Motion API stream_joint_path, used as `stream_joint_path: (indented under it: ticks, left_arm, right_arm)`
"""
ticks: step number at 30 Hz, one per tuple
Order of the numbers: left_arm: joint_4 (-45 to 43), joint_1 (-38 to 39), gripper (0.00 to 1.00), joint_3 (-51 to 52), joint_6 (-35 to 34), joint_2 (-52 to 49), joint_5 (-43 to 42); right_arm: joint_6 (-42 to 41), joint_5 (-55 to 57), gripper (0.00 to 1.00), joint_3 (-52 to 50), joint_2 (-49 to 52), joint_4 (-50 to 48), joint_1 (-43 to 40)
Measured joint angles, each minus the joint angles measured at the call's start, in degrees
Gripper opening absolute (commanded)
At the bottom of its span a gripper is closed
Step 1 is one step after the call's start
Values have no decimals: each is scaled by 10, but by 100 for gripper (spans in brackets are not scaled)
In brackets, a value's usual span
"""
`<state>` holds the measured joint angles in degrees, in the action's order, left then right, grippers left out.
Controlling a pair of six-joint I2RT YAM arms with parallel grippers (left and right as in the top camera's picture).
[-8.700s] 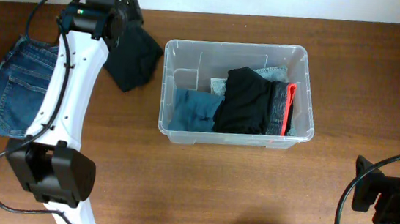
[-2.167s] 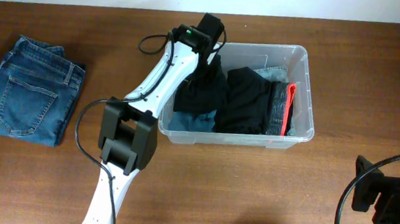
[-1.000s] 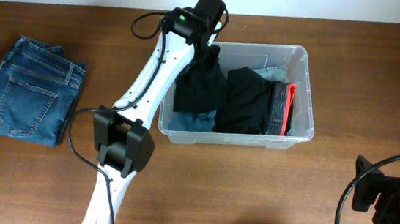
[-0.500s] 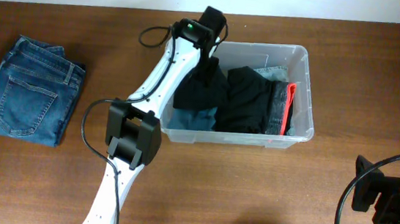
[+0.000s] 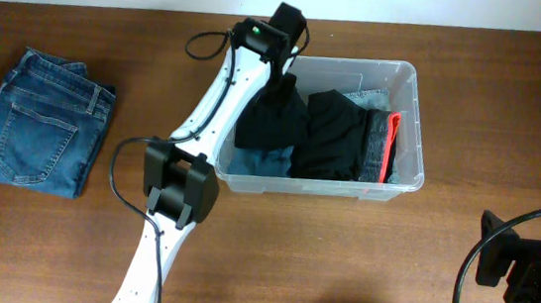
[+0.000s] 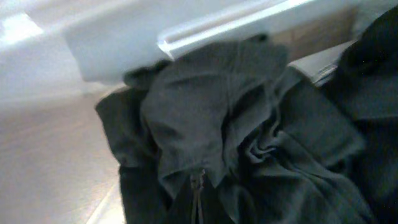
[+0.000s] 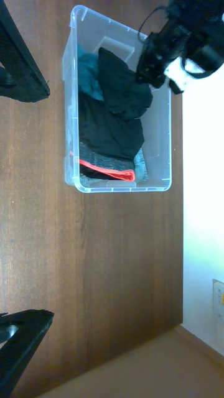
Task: Pack container
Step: 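Lower the black garment into the bin and press it down with the left gripper, then withdraw the left gripper from the bin toward the folded blue jeans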
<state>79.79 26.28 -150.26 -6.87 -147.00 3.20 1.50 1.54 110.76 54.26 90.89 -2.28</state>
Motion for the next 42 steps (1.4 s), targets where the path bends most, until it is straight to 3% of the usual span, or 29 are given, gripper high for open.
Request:
stream_joint_path:
  ticks: [16, 29, 42]
  left_arm:
    - [107, -20, 0, -29, -11, 76, 0]
    - [167, -242, 1, -39, -52, 216, -16]
    - [167, -417, 5, 45, -63, 221, -46]
  right_arm:
    - [0, 0, 98, 0, 0, 0, 0]
    - [0, 0, 99, 0, 0, 0, 0]
    - [0, 0, 98, 0, 0, 0, 0]
